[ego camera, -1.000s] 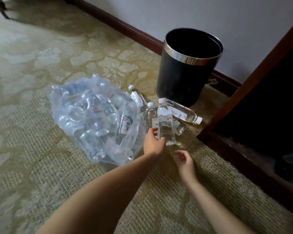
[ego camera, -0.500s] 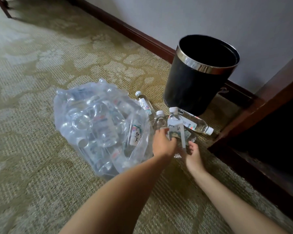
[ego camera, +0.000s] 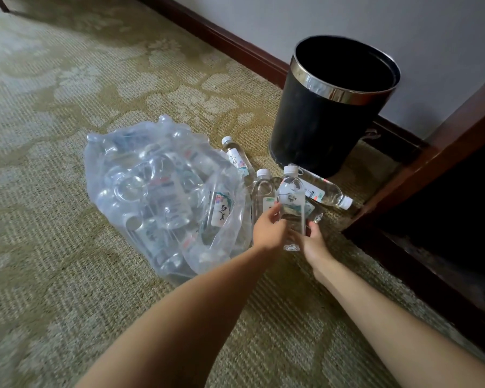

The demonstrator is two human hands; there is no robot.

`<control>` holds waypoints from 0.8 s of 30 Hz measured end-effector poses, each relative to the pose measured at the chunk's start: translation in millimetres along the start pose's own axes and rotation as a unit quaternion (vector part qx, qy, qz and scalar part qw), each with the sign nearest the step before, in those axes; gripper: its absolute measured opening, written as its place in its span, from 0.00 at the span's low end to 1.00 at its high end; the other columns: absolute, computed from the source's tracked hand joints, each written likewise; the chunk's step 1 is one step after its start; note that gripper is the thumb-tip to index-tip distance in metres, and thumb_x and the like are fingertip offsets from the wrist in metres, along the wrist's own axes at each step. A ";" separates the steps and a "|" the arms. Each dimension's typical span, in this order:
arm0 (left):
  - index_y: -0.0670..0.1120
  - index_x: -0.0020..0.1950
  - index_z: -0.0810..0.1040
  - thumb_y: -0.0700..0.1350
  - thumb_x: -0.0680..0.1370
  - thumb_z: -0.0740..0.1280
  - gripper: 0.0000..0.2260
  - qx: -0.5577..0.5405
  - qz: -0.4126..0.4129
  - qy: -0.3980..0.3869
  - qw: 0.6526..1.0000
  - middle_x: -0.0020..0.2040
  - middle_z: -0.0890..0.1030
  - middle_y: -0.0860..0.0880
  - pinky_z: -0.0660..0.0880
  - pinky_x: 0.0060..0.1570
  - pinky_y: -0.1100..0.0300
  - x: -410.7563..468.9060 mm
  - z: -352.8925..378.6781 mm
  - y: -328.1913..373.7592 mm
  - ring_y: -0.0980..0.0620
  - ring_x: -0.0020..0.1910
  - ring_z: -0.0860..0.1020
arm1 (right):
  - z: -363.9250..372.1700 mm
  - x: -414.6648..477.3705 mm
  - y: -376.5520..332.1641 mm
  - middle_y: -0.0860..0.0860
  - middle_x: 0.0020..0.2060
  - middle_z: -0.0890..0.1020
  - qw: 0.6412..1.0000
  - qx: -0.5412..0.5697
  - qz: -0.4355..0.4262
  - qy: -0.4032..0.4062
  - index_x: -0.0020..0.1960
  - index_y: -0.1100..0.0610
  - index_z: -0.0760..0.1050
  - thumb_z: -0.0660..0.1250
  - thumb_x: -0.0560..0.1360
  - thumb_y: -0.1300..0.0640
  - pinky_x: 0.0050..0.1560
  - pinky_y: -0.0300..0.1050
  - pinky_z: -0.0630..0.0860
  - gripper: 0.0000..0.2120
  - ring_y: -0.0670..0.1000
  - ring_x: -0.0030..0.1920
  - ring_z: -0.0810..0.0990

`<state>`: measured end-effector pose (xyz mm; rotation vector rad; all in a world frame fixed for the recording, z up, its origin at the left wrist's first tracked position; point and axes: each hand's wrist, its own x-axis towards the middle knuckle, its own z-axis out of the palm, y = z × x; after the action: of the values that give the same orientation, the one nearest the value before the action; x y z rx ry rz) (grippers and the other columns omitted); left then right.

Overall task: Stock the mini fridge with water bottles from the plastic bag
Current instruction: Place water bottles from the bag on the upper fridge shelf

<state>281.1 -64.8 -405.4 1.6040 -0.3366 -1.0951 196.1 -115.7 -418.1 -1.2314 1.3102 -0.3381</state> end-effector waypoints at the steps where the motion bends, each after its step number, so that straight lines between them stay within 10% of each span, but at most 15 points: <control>1: 0.47 0.69 0.73 0.33 0.76 0.57 0.23 0.001 0.000 -0.011 1.000 0.62 0.79 0.46 0.78 0.49 0.60 1.1 -2.6 2.4 0.51 0.51 0.79 | 1.0 -0.1 0.3 0.58 0.68 0.71 1.000 -0.006 -0.004 0.001 0.75 0.56 0.57 0.70 0.75 0.55 0.57 0.44 0.65 0.34 0.54 0.64 0.71; 5: 0.53 0.60 0.75 0.31 0.75 0.56 0.22 0.027 -0.002 -0.073 0.997 0.55 0.78 0.47 0.74 0.47 0.61 5.3 -13.5 10.6 0.54 0.44 0.77 | 8.1 0.9 0.0 0.60 0.70 0.68 1.000 -0.011 0.003 -0.002 0.77 0.58 0.47 0.70 0.74 0.52 0.67 0.53 0.65 0.42 0.58 0.69 0.69; 9: 0.45 0.68 0.69 0.33 0.76 0.57 0.21 0.065 -0.029 -0.145 0.987 0.61 0.77 0.42 0.76 0.55 0.56 7.1 -5.8 13.3 0.47 0.55 0.77 | 2.8 0.6 6.9 0.61 0.63 0.74 0.998 -0.048 -0.021 0.043 0.72 0.60 0.60 0.72 0.72 0.61 0.63 0.55 0.72 0.32 0.60 0.62 0.74; 15: 0.41 0.71 0.56 0.39 0.78 0.65 0.26 -0.019 -0.116 -0.068 0.991 0.61 0.74 0.39 0.75 0.47 0.54 -5.8 20.9 -3.5 0.44 0.57 0.76 | -9.3 2.5 18.7 0.62 0.63 0.72 0.993 -0.105 -0.022 0.044 0.70 0.59 0.62 0.72 0.71 0.63 0.63 0.58 0.71 0.31 0.62 0.62 0.73; 21: 0.38 0.70 0.64 0.54 0.81 0.58 0.25 0.073 -0.121 -0.178 0.974 0.64 0.74 0.41 0.78 0.49 0.54 -4.1 18.2 -2.3 0.41 0.60 0.76 | -21.9 -6.6 29.5 0.54 0.52 0.72 0.997 0.004 0.053 0.051 0.67 0.59 0.61 0.76 0.69 0.61 0.45 0.37 0.72 0.34 0.50 0.46 0.75; 24: 0.35 0.70 0.64 0.53 0.81 0.59 0.25 0.060 -0.117 -0.160 0.978 0.63 0.73 0.39 0.77 0.51 0.53 -4.1 24.1 -9.9 0.41 0.54 0.78 | -34.0 -13.9 37.5 0.54 0.50 0.75 0.998 -0.024 0.033 0.057 0.64 0.58 0.62 0.79 0.65 0.60 0.46 0.44 0.75 0.35 0.52 0.45 0.77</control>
<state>256.8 -73.3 -411.2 1.6005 -0.4406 -1.5452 146.9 -106.7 -434.1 -1.2206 1.4602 -0.3360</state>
